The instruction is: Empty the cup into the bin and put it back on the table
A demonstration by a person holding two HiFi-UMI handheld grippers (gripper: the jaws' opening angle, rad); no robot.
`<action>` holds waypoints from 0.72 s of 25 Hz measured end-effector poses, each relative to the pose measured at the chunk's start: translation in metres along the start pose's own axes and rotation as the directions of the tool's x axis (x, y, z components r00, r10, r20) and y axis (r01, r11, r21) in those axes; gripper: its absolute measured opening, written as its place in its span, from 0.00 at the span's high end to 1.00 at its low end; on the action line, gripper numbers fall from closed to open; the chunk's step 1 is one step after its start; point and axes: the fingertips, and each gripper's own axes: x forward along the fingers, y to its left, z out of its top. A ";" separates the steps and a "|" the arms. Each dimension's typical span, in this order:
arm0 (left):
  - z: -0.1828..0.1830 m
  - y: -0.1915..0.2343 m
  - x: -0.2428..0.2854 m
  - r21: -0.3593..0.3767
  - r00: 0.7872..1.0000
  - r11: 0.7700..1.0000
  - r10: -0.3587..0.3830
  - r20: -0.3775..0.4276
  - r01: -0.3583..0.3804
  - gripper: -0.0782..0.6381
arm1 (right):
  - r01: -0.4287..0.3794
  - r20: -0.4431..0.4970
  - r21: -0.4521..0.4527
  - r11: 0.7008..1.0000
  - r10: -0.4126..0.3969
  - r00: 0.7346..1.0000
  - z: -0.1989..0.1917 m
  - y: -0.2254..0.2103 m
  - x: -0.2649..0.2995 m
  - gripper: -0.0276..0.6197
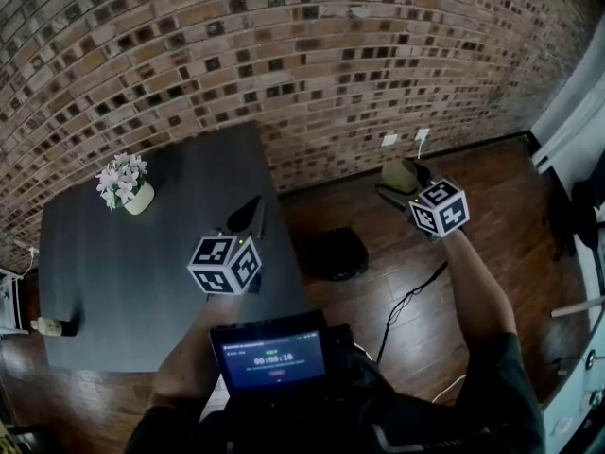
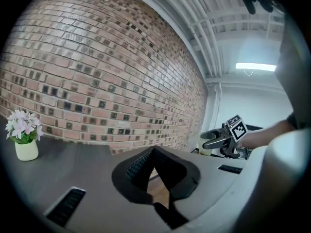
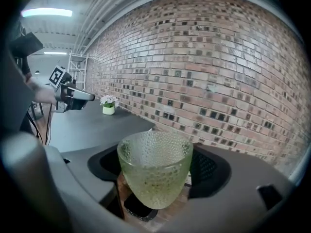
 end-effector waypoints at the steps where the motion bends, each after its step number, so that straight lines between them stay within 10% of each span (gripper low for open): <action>1: -0.001 0.000 0.001 0.003 1.000 1.000 -0.001 -0.003 0.001 0.89 | 0.006 -0.009 -0.007 1.000 -0.006 1.000 -0.001 -0.002 0.001 0.34; 18: -0.007 0.012 -0.002 -0.022 1.000 1.000 -0.009 -0.010 0.009 0.89 | 0.053 -0.222 -0.245 0.968 -0.109 0.969 -0.016 -0.022 0.014 0.34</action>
